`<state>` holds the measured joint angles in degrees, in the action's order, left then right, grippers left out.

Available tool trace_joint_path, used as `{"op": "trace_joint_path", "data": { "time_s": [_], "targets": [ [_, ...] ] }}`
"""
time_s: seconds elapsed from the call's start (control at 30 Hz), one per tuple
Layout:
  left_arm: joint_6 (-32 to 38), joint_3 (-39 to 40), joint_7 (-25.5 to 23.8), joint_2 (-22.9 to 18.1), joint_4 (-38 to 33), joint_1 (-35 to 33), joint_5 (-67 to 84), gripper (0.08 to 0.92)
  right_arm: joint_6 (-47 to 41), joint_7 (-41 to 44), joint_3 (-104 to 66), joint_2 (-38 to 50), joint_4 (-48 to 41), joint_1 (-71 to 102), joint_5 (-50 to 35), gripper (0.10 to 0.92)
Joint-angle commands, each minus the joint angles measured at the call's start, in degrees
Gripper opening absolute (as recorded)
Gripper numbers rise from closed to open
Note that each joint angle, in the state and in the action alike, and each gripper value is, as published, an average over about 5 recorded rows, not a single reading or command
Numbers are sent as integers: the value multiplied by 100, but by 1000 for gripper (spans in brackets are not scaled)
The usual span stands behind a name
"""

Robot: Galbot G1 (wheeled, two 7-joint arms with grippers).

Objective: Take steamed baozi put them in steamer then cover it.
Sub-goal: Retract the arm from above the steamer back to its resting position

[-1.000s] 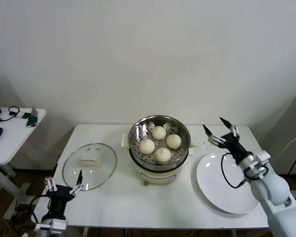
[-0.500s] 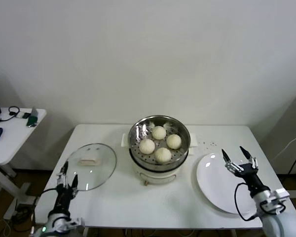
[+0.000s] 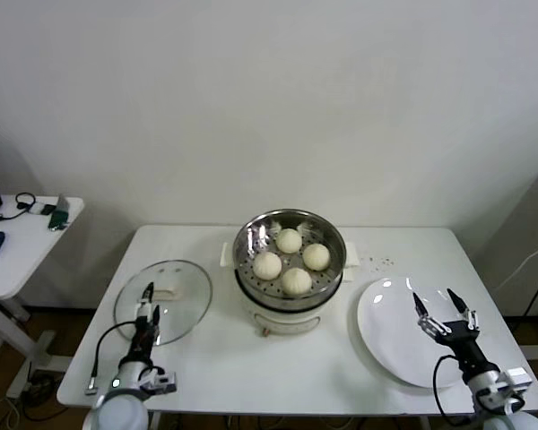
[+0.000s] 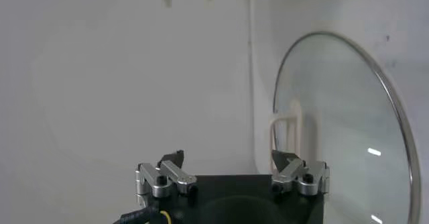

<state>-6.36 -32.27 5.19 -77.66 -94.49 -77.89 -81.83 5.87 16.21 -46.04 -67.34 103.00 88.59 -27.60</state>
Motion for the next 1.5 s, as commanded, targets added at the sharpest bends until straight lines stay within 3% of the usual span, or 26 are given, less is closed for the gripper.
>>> {"op": "trace_joint_path", "data": {
  "time_s": [0.03, 1.13, 1.23, 1.5],
  "targets": [
    [27, 119, 20, 110, 1246, 938, -400, 823, 29, 58, -202, -25, -17, 129, 170, 823],
    [248, 266, 151, 189, 2038, 1778, 12, 822, 227, 253, -348, -152, -314, 80, 566, 823],
    [313, 261, 128, 208, 2033, 1761, 37, 790, 240, 260, -330, -186, -333, 68, 624, 823],
    [344, 278, 78, 238, 2033, 1739, 164, 567, 278, 283, -210, -308, -368, 58, 815, 823]
  ]
}}
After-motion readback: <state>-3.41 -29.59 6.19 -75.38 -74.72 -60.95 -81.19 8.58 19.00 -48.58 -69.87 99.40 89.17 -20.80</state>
